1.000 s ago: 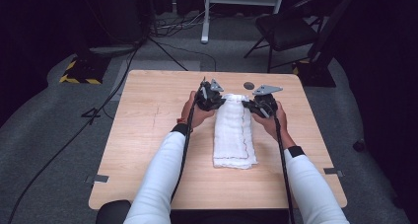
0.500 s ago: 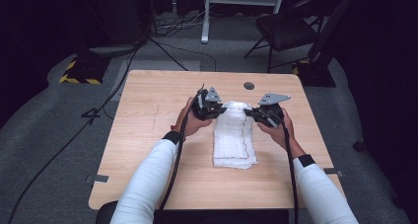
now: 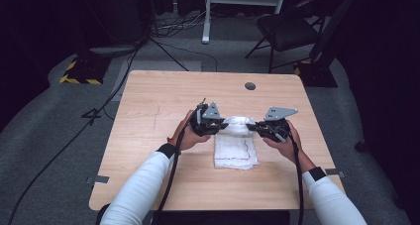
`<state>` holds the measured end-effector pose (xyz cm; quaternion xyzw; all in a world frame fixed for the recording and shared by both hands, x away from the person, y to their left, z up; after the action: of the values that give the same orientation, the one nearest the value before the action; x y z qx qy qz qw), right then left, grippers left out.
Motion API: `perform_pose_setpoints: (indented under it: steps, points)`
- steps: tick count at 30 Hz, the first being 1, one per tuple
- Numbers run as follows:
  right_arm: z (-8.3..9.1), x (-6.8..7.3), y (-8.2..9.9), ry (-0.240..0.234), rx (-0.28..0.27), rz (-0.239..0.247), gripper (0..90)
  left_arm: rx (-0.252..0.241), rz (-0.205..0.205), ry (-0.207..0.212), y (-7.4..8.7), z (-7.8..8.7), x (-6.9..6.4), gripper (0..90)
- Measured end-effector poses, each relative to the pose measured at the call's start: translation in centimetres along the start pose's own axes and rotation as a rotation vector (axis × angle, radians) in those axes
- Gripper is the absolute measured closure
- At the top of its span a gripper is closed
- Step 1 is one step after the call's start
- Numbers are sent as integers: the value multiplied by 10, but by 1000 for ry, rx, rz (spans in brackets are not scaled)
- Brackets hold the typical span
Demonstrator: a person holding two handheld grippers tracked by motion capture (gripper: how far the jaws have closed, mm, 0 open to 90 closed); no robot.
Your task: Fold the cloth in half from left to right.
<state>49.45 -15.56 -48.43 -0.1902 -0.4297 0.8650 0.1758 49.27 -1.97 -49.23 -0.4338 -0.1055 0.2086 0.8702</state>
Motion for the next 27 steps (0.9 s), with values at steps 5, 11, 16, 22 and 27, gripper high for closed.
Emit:
perform_pose_setpoints:
  steps: [5, 11, 16, 22, 27]
  points:
    - [3, 14, 9, -40, 15, 16, 858, 10, -4, 38, 11, 0, -12, 783]
    - [7, 29, 18, -77, 28, 31, 851, 35, -29, 59, 20, 1, -25, 783]
    - [8, 36, 26, -88, 42, 40, 831, 59, -43, 64, 28, 0, -30, 773]
    - [12, 43, 38, -102, 61, 30, 829, 93, -52, 75, 41, 2, -38, 771]
    - [15, 52, 45, -115, 76, 45, 830, 115, -62, 80, 49, 4, -44, 762]
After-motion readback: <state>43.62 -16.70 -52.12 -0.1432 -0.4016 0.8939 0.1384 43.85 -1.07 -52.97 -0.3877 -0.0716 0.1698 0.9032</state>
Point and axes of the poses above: each handheld gripper's, and its own axes: z roughly backward along the jaws, y roughly out of its underside, x roughly to its left, the point moved 10 cm from there along -z, roughly forward along the jaws, and after that the axes turned 7 degrees about z, right-handed, at the moved point
